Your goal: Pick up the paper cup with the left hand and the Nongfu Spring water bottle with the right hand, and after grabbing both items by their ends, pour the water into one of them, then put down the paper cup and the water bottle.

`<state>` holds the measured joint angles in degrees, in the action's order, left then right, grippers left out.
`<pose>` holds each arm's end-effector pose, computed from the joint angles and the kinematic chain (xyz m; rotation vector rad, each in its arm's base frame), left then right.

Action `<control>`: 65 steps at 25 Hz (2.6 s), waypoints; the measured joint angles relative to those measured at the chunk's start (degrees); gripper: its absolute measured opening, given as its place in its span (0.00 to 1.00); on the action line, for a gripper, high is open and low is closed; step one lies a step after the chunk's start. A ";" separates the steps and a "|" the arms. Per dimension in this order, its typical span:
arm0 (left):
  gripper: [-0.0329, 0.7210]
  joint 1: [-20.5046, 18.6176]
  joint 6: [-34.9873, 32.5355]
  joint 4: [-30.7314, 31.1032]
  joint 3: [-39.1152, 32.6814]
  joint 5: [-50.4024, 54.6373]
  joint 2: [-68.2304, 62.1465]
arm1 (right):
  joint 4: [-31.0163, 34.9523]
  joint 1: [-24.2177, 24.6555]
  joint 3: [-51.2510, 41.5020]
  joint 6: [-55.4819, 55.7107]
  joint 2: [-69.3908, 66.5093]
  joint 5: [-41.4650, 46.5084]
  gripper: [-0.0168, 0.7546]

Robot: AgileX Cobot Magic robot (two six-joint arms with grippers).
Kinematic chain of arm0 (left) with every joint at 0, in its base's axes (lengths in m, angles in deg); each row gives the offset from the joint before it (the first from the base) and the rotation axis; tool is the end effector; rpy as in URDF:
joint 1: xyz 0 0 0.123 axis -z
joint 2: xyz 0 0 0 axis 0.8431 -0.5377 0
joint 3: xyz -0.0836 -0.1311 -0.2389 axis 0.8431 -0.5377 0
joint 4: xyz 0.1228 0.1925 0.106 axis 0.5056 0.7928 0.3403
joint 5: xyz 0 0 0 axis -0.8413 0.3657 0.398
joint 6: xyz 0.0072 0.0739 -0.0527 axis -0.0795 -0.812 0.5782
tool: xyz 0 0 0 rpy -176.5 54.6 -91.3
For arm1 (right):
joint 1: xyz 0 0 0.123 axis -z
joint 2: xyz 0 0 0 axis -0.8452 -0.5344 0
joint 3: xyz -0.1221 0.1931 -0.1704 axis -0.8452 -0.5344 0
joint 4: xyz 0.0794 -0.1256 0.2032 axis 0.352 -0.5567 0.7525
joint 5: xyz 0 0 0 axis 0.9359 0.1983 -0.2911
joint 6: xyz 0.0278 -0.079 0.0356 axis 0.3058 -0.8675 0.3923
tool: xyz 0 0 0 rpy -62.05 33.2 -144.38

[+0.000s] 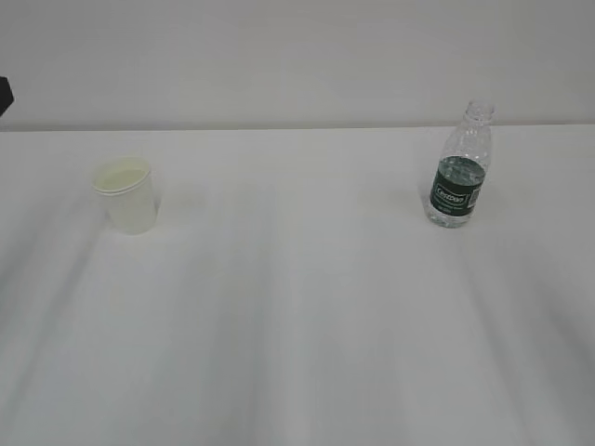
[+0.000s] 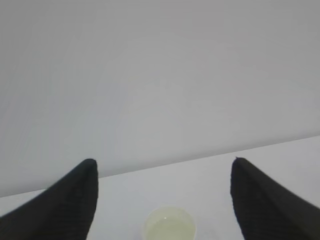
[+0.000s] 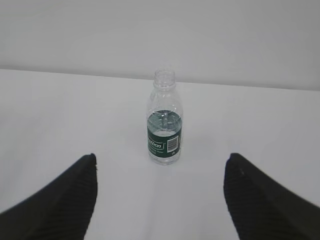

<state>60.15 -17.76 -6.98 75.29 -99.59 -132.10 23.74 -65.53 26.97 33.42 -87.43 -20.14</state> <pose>0.2289 -0.0284 0.2661 0.1950 1.5543 -0.1846 0.1541 0.0207 0.2845 -0.1938 1.8956 0.0392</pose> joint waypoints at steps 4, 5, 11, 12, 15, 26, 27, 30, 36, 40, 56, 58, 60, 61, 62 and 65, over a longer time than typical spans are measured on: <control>0.83 0.00 3.21 0.36 -0.10 3.39 5.10 | 0.49 0.00 0.00 0.00 3.94 4.03 0.79; 0.83 0.00 3.95 0.89 -0.10 4.01 6.38 | 0.49 0.00 0.09 0.00 4.96 5.09 0.79; 0.83 0.00 7.28 3.50 -0.12 15.38 17.43 | 0.72 0.00 0.09 0.13 9.73 10.71 0.79; 0.83 0.00 7.45 3.58 -0.22 16.87 19.24 | 0.72 0.00 0.09 0.13 10.54 11.50 0.78; 0.83 0.00 7.96 3.58 -0.22 22.58 25.75 | 0.72 0.00 0.09 0.13 12.81 12.95 0.78; 0.81 0.00 8.46 3.00 -0.22 44.52 46.18 | 1.07 0.00 0.09 0.13 23.72 25.98 0.78; 0.81 0.00 8.46 2.64 -0.22 46.54 47.24 | 1.24 0.00 0.09 0.13 24.90 27.00 0.78; 0.81 0.00 8.46 0.05 -0.22 52.81 50.27 | 2.06 0.00 0.09 0.13 27.84 30.78 0.78; 0.79 1.36 3.35 -7.95 0.41 64.11 54.05 | 2.48 0.00 0.60 0.13 32.54 37.34 0.78; 0.74 3.87 -3.45 -11.92 3.77 71.21 55.01 | 2.48 0.00 2.05 0.02 34.30 39.63 0.78; 0.69 5.56 -8.07 -19.10 5.02 90.67 55.04 | 4.92 0.00 3.16 -1.49 35.03 50.55 0.78; 0.69 5.56 -8.76 -19.94 5.12 92.73 55.04 | 4.92 0.00 3.16 -1.49 35.03 52.05 0.78; 0.69 5.56 -9.04 -20.41 5.37 93.93 55.14 | 4.92 0.00 3.16 -1.49 35.03 52.86 0.78; 0.69 5.56 -9.16 -20.55 5.49 94.60 55.14 | 4.93 0.00 3.26 -1.49 35.03 53.19 0.78; 0.69 5.56 -9.24 -20.90 5.62 95.51 55.14 | 4.93 0.00 3.26 -1.49 35.03 53.55 0.78; 0.68 5.56 -9.38 -21.12 5.62 98.97 55.14 | 5.03 0.00 3.26 -1.49 35.03 54.95 0.78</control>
<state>65.70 -27.13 -28.10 80.91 -0.62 -76.97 28.77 -65.53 30.22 31.93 -52.40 34.81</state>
